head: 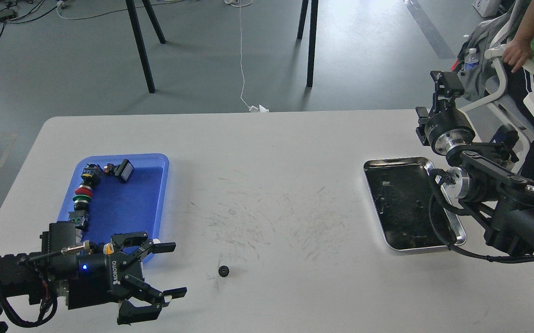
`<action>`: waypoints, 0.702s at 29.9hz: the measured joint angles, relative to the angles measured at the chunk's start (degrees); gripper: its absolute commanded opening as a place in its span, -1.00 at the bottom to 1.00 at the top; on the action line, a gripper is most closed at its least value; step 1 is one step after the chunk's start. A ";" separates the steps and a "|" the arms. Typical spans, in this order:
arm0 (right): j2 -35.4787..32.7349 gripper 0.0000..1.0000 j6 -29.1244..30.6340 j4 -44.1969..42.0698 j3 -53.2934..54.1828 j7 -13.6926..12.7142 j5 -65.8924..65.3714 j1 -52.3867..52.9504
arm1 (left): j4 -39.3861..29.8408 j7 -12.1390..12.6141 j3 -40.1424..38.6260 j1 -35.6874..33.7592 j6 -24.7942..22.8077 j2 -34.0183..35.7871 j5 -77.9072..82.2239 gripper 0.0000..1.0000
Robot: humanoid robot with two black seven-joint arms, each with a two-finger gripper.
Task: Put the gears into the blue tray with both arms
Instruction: 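Move the open left gripper toward the black gear lying on the table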
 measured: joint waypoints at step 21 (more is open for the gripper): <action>-0.98 0.94 0.30 -0.02 0.20 -0.76 0.08 -0.76 | 10.30 0.00 0.17 0.43 3.20 -13.81 -0.61 0.89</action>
